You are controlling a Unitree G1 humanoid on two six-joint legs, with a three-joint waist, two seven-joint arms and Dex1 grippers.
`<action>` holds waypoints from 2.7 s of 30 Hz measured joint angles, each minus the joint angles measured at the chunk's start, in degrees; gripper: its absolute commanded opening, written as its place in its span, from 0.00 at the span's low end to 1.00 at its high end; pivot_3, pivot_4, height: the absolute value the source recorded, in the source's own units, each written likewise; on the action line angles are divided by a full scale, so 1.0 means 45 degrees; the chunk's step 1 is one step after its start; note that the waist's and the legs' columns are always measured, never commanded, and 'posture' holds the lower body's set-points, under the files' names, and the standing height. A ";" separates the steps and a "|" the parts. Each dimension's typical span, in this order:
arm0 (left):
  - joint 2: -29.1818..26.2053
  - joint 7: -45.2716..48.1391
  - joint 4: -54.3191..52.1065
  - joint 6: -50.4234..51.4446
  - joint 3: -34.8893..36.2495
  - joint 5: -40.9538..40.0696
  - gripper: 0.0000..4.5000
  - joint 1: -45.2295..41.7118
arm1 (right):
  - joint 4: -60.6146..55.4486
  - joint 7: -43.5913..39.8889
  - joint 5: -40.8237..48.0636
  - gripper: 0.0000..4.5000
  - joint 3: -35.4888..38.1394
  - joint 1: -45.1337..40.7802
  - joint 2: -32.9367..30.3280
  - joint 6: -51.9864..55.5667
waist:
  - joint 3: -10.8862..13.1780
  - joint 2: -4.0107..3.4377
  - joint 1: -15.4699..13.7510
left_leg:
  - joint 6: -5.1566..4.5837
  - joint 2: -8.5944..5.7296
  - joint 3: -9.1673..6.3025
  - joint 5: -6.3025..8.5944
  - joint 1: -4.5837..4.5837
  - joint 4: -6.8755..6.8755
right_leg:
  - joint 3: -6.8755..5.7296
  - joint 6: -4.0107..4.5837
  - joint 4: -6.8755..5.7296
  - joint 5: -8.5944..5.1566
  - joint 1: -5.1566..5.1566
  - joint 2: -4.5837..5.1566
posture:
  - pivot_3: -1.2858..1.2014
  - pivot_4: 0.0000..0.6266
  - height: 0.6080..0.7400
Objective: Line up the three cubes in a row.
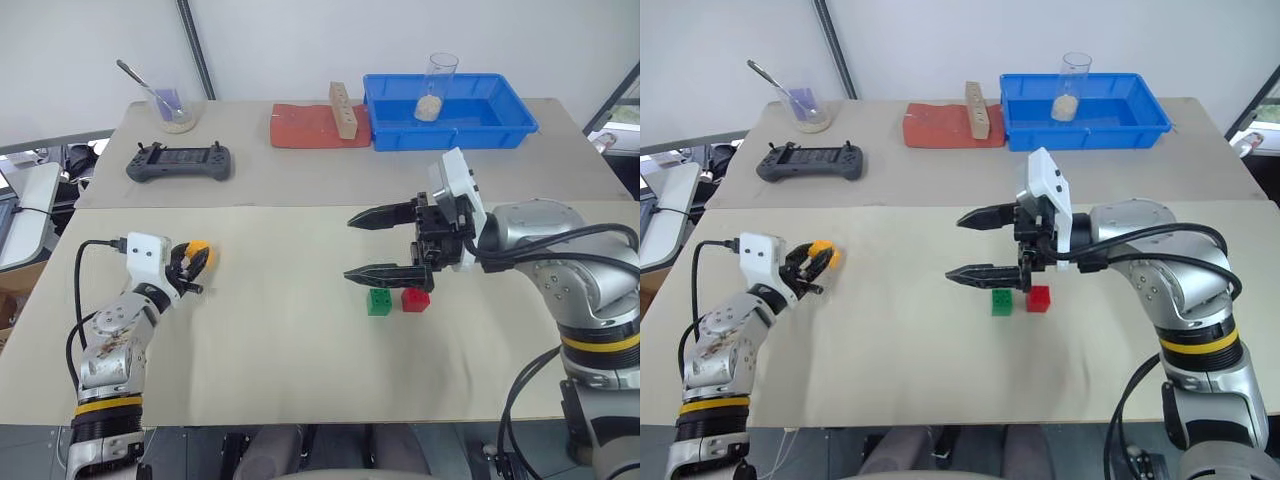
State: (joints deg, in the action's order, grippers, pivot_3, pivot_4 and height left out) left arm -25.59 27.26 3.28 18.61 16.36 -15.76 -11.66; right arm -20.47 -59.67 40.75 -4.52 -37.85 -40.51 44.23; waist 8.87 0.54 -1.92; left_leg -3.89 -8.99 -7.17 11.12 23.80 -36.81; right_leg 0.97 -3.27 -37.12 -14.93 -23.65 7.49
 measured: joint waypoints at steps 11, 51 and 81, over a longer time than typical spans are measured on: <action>-0.0365 0.0247 -0.0081 0.0373 -0.0293 -0.0024 0.28 -0.0170 | -0.0083 0.1189 0.0450 1.00 0.0740 -0.0024 0.0668 0.0088 | 0.0000 0.0000 0.0014 | 0.0000 0.0000 0.0000 0.0000 0.0000 0.0000 | 0.0003 0.0000 -0.0003 0.0000 -0.0003 -0.0001 | 0.52 0.24 1.00; 0.1136 1.1479 0.6023 -0.6633 -0.7375 0.1444 0.28 -0.5943 | -0.3862 0.1838 0.2231 1.00 0.3627 0.4714 -0.3003 0.0496 | 0.0012 0.0020 0.0240 | -0.0113 -0.0007 -0.0001 -0.0050 0.0018 -0.0014 | -0.0016 -0.0014 0.0026 0.0004 0.0077 0.0019 | 0.52 0.24 1.00; -0.3997 0.9929 0.0503 -0.2571 -0.3929 0.0896 0.99 -0.4128 | -0.0699 -0.0022 -0.0583 1.00 0.4572 0.6972 -0.3647 -0.2270 | 0.0009 0.0009 0.0178 | -0.0085 -0.0003 -0.0001 -0.0044 -0.0009 -0.0009 | -0.0010 -0.0014 0.0013 0.0004 0.0073 0.0001 | 0.52 0.24 1.00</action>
State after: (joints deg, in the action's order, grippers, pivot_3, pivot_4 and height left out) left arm -43.58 71.94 5.54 7.04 -1.32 -11.72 -30.24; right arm -23.62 -59.77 38.12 16.06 -6.47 -56.92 34.02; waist 8.91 0.58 -1.12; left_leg -4.27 -9.01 -7.18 10.92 23.76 -36.85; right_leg 0.93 -3.33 -37.06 -14.91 -23.32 7.49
